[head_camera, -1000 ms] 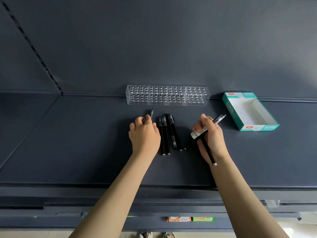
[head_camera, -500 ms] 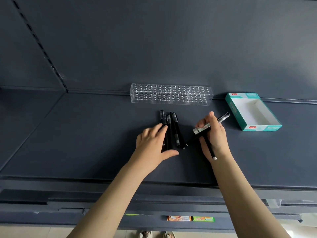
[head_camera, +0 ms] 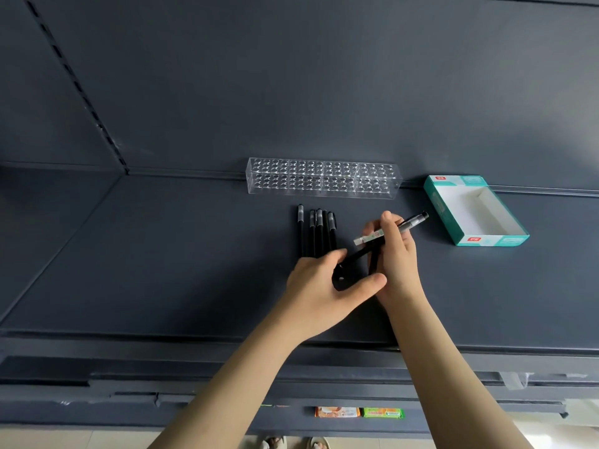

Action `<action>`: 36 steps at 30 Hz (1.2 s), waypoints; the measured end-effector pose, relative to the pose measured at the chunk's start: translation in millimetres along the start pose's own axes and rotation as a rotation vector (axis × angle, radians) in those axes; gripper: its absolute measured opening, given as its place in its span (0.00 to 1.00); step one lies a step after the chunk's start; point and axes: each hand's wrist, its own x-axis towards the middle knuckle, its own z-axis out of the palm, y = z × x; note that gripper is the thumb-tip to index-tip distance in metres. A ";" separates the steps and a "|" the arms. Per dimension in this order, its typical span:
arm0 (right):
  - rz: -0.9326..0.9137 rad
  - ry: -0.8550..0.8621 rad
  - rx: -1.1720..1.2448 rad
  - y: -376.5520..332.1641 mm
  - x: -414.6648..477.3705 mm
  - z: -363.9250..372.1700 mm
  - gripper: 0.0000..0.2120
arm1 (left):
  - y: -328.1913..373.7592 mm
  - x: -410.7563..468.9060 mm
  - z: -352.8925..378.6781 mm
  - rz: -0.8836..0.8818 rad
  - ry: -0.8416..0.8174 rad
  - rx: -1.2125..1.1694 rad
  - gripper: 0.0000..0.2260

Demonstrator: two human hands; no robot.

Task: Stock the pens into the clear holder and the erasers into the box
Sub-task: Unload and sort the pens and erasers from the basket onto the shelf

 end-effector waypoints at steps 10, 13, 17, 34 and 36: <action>0.176 -0.094 0.357 -4.5 -4.1 -0.2 0.10 | -3.3 3.3 -12.2 -0.049 -0.058 0.083 0.35; 0.166 -0.080 0.302 -5.5 -3.8 4.3 0.10 | -3.8 4.1 -12.7 -0.006 -0.091 0.031 0.15; 0.120 -0.103 0.195 -5.6 -6.2 4.8 0.08 | -5.1 6.0 -10.3 -0.002 -0.061 -0.050 0.06; 0.318 -0.057 -0.357 -21.1 18.7 -13.0 0.07 | -43.8 13.6 -48.4 -0.203 0.378 -0.256 0.10; 0.370 -0.107 -0.437 -22.8 20.7 -9.0 0.04 | -46.5 23.9 -55.0 -0.220 0.411 -0.223 0.11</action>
